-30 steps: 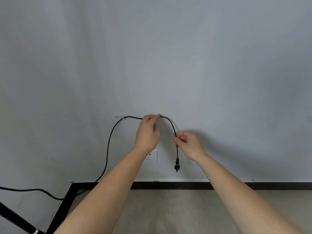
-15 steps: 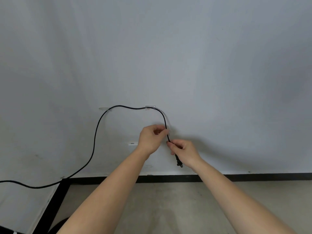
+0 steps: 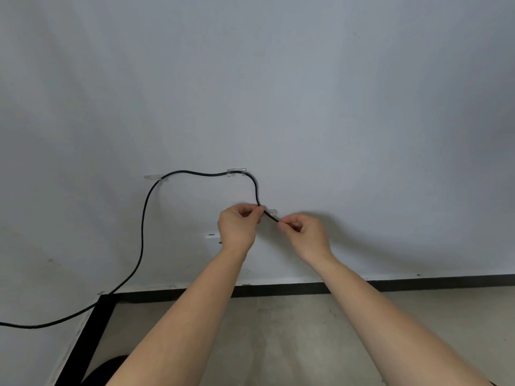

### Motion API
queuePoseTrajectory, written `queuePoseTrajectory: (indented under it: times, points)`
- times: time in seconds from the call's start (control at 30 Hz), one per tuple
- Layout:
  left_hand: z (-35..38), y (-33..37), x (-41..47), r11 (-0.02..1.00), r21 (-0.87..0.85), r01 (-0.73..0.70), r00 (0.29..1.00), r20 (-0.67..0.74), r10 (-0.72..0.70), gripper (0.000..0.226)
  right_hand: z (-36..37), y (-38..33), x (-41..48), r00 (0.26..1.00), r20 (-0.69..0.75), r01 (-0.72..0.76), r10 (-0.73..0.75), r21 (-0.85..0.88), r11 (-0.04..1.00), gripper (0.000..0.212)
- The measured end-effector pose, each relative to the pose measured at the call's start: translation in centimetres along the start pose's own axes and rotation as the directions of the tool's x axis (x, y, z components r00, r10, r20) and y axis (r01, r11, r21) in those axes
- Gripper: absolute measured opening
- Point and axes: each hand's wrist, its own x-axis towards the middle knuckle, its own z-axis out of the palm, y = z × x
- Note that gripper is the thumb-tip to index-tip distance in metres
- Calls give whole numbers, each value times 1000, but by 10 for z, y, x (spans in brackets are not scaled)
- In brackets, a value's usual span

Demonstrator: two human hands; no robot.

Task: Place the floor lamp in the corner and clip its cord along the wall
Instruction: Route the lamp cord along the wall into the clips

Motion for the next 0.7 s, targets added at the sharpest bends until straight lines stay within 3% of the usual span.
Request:
queuePoseTrajectory:
  times: [0.17,0.33,0.47,0.6,0.67,0.7]
  points:
    - [4,-4,-1,995,-84,60,998,-12,-62,8,-3,-1,5,993,-30,110,-118,-199,974,9]
    - [5,-4,0,982,-169,83,996,47,-76,10,2,2,0,962,44,267,-269,-346,899,19]
    - [4,-6,3,986,-156,57,996,80,-45,11,12,1,1,945,54,318,-324,-397,861,20]
    - [-6,-13,4,986,47,-160,983,93,156,8,22,-3,3,979,5,196,-203,-280,940,18]
    - [-20,-25,-1,888,284,-361,932,77,354,9,27,-6,5,997,2,75,-75,-115,991,15]
    - [-28,-33,-3,786,420,-454,882,89,462,9,29,-8,7,999,33,-4,5,-24,1000,13]
